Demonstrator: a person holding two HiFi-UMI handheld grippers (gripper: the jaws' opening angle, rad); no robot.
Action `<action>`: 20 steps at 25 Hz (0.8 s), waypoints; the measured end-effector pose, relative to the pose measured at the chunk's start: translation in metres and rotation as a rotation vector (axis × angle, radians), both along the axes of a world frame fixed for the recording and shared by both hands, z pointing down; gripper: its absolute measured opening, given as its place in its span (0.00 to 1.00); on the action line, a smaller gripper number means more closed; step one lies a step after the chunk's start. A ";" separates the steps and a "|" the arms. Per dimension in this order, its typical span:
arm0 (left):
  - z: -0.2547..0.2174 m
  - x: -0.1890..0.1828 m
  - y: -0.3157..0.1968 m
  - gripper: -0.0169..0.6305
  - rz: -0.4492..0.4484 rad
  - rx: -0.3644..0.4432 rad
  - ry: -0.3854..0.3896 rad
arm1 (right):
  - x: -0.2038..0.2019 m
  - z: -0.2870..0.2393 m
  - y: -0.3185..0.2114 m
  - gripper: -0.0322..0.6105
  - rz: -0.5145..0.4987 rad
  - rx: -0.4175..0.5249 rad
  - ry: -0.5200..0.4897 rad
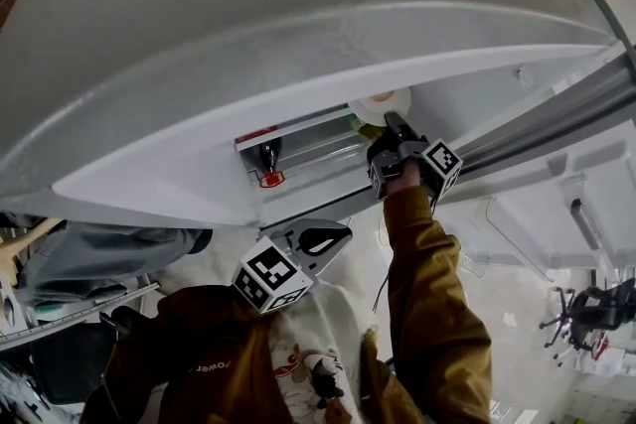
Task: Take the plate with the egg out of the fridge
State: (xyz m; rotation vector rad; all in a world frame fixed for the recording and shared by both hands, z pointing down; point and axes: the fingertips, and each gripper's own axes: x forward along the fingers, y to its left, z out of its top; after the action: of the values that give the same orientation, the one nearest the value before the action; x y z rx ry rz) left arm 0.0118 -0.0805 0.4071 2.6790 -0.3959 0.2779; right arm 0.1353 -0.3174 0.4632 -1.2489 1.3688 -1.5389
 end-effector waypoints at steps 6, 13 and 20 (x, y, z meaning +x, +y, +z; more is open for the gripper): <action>0.002 0.000 0.004 0.04 0.007 -0.007 -0.003 | 0.003 0.003 0.008 0.08 -0.002 -0.002 -0.004; 0.002 0.000 0.008 0.04 0.020 -0.001 0.000 | 0.005 0.004 0.021 0.08 -0.016 -0.001 -0.006; 0.002 0.003 0.009 0.04 0.032 -0.004 -0.002 | 0.012 0.007 0.034 0.08 -0.024 -0.007 -0.016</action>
State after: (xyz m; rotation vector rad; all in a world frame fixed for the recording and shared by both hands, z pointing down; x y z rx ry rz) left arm 0.0152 -0.0710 0.4094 2.6835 -0.3535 0.2906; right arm 0.1469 -0.2833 0.4707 -1.2258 1.3732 -1.5680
